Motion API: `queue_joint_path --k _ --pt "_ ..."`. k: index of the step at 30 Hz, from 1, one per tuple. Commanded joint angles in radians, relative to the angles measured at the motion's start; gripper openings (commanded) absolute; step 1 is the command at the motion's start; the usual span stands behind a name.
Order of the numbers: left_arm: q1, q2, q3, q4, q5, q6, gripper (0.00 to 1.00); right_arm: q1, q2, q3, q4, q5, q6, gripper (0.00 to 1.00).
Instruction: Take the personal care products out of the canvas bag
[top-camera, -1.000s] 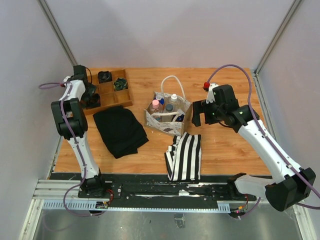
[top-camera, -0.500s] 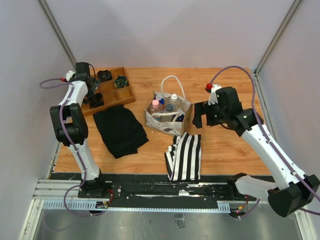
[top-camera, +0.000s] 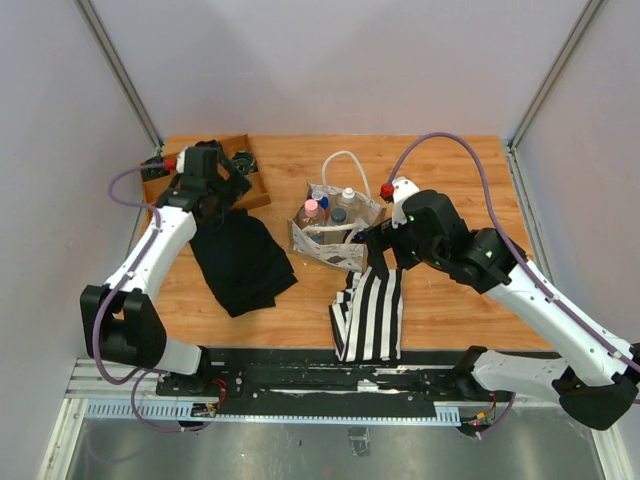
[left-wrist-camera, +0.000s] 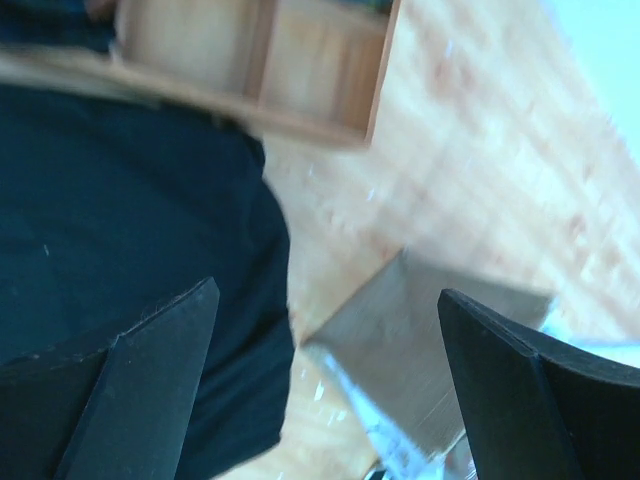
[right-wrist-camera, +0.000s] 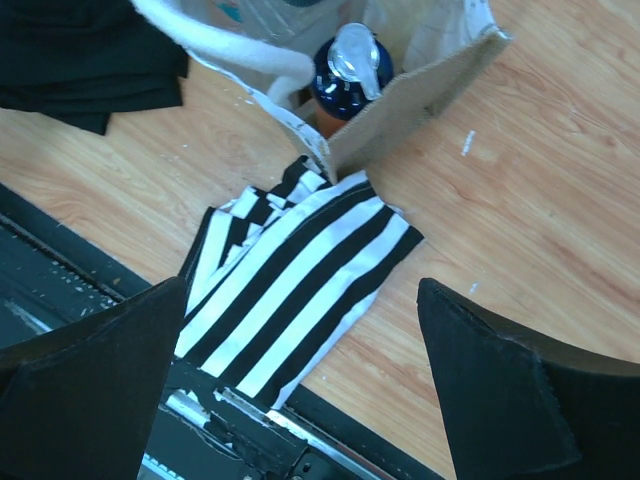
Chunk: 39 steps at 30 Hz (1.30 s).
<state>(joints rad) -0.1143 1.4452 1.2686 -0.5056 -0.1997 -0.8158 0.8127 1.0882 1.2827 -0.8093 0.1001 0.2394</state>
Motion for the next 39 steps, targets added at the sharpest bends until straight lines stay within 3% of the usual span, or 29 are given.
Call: queue_joint_path --k 1,5,10,18,21,26,31,35,39 --pt "-0.056 -0.015 -0.16 -0.001 0.14 0.012 1.0 0.009 -0.015 0.014 -0.041 0.09 0.027 0.99" --pt "-0.129 -0.037 -0.244 -0.027 0.092 0.018 1.0 0.011 -0.032 0.007 -0.037 0.045 0.044 0.99" --pt "-0.139 -0.055 -0.345 0.018 0.002 -0.045 1.0 0.048 -0.044 -0.021 -0.039 0.018 0.057 0.98" --pt "-0.154 0.095 -0.439 0.019 0.022 -0.117 1.0 0.193 -0.024 -0.037 -0.122 0.088 0.105 0.98" --pt "-0.169 0.091 -0.507 0.085 0.045 -0.153 1.0 0.212 -0.017 -0.053 -0.124 0.077 0.125 0.98" --pt "-0.163 0.078 -0.52 0.048 0.044 -0.175 1.0 0.224 -0.024 -0.082 -0.111 0.091 0.146 0.99" --pt "-0.042 0.049 -0.526 -0.041 0.046 -0.207 1.0 0.224 -0.066 -0.072 -0.113 0.133 0.146 0.99" --pt "0.14 0.026 -0.515 -0.157 0.024 -0.182 1.0 0.223 -0.111 -0.077 -0.127 0.186 0.138 0.99" --pt "0.278 -0.097 -0.53 -0.189 -0.004 -0.151 1.0 0.223 -0.135 -0.088 -0.129 0.211 0.133 0.98"
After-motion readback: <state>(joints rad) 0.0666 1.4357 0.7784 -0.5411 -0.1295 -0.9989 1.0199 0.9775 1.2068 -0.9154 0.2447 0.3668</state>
